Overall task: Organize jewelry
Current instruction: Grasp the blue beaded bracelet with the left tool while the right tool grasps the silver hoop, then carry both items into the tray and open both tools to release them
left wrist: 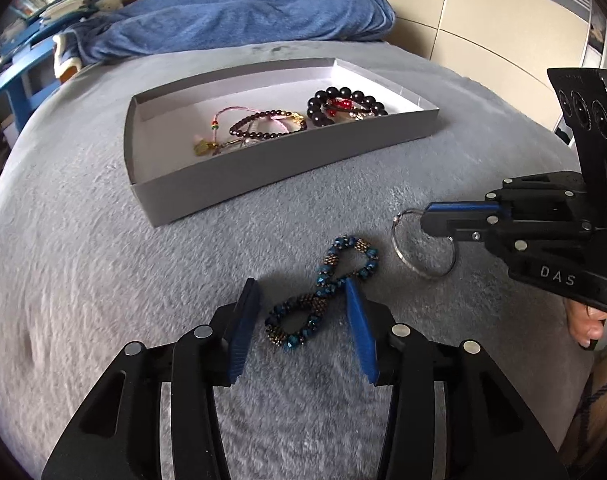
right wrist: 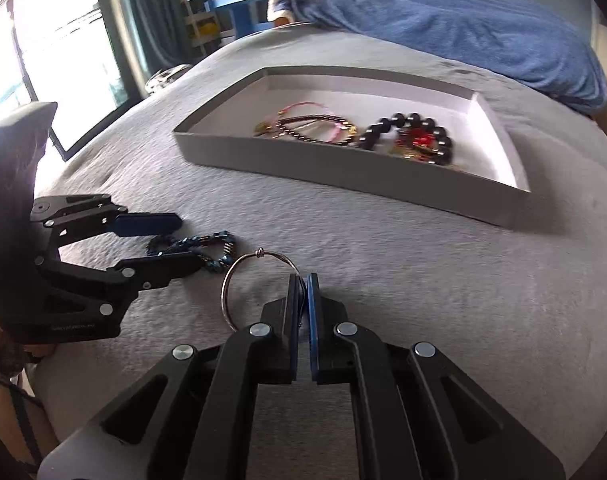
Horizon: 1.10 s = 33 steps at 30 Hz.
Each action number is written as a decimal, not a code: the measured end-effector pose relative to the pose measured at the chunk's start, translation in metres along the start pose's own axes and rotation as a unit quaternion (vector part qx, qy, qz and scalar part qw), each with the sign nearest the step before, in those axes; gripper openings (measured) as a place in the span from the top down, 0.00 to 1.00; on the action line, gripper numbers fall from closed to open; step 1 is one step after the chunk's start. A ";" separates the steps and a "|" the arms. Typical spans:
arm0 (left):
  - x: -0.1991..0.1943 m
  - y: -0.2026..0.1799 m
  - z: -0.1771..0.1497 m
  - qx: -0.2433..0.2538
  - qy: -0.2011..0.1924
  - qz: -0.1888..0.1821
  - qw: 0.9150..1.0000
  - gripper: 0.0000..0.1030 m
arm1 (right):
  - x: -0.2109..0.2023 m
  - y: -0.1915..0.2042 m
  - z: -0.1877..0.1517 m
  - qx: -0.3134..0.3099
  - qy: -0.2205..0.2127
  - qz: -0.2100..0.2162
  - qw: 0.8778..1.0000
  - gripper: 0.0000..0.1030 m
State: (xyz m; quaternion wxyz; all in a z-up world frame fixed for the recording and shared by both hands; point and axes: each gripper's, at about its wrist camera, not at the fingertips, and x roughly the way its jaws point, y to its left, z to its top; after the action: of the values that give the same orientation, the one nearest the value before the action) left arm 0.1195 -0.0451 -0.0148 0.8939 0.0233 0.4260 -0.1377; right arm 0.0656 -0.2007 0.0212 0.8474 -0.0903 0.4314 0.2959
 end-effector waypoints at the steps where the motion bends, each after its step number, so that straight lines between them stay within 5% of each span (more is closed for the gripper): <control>1: 0.000 0.000 0.000 -0.001 -0.001 -0.002 1.000 0.68 | -0.001 -0.003 0.000 0.005 -0.003 -0.002 1.000 0.96; 3: -0.003 0.005 -0.001 -0.013 -0.008 -0.007 1.000 0.88 | -0.003 -0.006 0.001 0.011 -0.010 -0.006 1.000 0.96; 8: -0.020 0.006 0.004 -0.024 -0.045 -0.013 0.999 0.93 | -0.016 -0.013 0.005 0.026 -0.042 -0.017 0.999 0.96; 18: -0.054 -0.006 0.048 -0.010 -0.115 -0.028 0.993 0.93 | -0.043 -0.032 0.014 0.071 -0.107 -0.026 0.991 0.96; 33: -0.074 0.001 0.098 -0.004 -0.152 -0.024 0.988 0.93 | -0.059 -0.050 0.039 0.087 -0.144 -0.017 0.986 0.96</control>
State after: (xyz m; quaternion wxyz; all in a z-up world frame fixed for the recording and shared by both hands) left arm 0.1498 -0.0431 0.1043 0.9447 -0.0123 0.2862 -0.1596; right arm 0.0946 -0.2506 0.0860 0.9103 0.0195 0.3276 0.2525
